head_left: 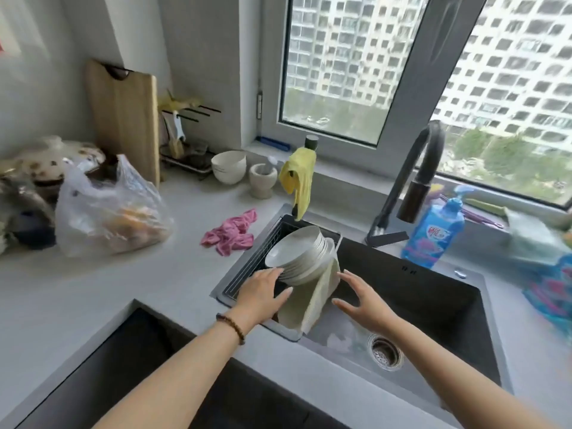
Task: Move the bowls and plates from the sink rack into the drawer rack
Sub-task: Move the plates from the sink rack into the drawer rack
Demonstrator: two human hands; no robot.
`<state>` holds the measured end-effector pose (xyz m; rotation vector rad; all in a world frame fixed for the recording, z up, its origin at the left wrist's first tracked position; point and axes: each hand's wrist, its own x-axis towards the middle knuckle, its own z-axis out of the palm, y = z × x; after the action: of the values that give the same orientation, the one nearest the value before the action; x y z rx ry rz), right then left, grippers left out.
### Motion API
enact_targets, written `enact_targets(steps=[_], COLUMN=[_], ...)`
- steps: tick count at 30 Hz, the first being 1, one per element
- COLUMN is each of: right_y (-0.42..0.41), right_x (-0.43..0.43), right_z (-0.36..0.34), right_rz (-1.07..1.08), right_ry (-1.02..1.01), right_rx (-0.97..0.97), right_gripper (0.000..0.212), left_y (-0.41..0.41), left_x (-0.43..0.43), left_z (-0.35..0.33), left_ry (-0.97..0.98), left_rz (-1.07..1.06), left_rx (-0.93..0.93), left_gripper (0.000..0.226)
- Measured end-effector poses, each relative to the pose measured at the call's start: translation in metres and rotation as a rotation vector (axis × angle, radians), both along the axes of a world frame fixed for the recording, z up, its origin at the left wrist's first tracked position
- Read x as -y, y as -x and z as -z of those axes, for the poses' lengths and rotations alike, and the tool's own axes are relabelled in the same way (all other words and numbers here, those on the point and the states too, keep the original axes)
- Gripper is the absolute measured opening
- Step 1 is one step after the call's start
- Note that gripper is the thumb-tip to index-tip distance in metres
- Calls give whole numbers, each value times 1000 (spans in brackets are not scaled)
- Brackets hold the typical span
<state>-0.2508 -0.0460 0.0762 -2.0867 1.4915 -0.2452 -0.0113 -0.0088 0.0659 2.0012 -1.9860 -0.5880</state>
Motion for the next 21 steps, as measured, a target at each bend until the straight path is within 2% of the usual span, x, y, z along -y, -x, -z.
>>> enact_targets(steps=[10, 15, 18, 21], right_y=[-47, -51, -51, -55], right_x=[95, 116, 122, 123], right_z=[42, 59, 67, 74], right_rz=[75, 75, 60, 41], right_ry=[-56, -62, -83, -109], right_rx=[-52, -107, -108, -106], right_gripper=[73, 75, 76, 79], left_y=[-7, 1, 3, 5], left_x=[144, 173, 180, 182], left_z=[43, 58, 58, 59], left_ry=[-200, -240, -219, -199], left_rz=[162, 210, 231, 243], left_rx=[-39, -114, -132, -134], left_gripper=[51, 23, 39, 42])
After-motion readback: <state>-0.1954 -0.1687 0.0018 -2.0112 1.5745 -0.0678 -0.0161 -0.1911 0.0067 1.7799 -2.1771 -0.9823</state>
